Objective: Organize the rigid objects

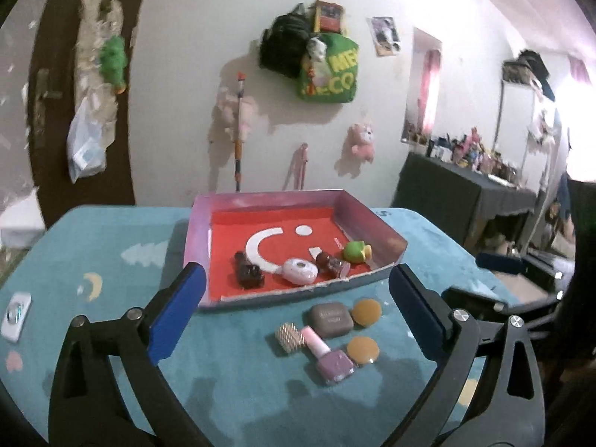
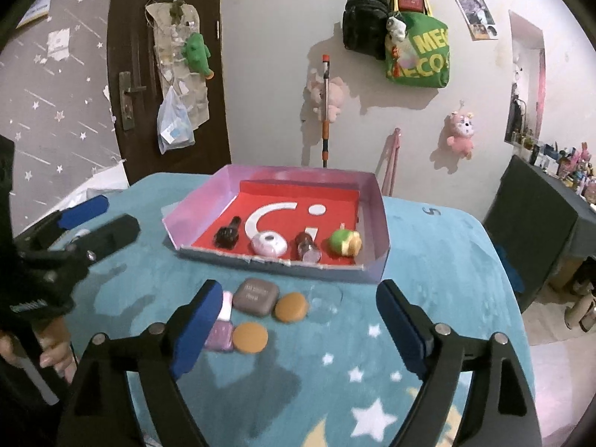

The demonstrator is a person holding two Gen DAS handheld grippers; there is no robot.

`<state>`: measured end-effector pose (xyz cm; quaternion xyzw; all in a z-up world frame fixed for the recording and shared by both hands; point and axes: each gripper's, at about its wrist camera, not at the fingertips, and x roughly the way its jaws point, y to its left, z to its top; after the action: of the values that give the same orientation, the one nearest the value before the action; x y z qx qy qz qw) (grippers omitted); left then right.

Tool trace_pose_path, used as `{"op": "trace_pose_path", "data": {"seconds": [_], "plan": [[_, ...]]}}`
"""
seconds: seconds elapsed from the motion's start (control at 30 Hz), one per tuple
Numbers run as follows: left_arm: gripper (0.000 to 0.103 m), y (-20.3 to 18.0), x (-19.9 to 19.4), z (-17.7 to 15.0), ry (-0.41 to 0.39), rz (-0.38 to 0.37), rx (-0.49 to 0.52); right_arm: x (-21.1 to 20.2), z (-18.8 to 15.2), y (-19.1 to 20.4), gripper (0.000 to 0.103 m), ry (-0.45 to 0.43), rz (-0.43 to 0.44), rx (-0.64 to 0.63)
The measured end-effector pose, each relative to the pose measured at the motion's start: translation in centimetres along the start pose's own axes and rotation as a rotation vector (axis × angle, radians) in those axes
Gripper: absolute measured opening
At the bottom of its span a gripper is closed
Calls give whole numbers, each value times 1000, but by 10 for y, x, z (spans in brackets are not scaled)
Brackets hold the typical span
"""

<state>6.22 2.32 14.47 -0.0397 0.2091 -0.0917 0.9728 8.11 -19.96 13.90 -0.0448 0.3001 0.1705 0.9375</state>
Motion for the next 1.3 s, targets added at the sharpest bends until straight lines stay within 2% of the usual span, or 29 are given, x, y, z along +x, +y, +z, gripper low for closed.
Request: {"op": "trace_pose_path", "data": {"seconds": [0.17,0.6,0.83,1.3], "plan": [[100,2,-3,-22,19,30,-36,-1,-27,7,96,5,-23,-6],[100,2,27,-74,175,57,-60,29,-80,-18,96,100,-29,146],[100,8,42,-84,239,50,-96,34,-85,-20,96,112,-28,155],[100,9,51,-84,265,47,-92,41,-86,-18,96,129,-19,151]]}}
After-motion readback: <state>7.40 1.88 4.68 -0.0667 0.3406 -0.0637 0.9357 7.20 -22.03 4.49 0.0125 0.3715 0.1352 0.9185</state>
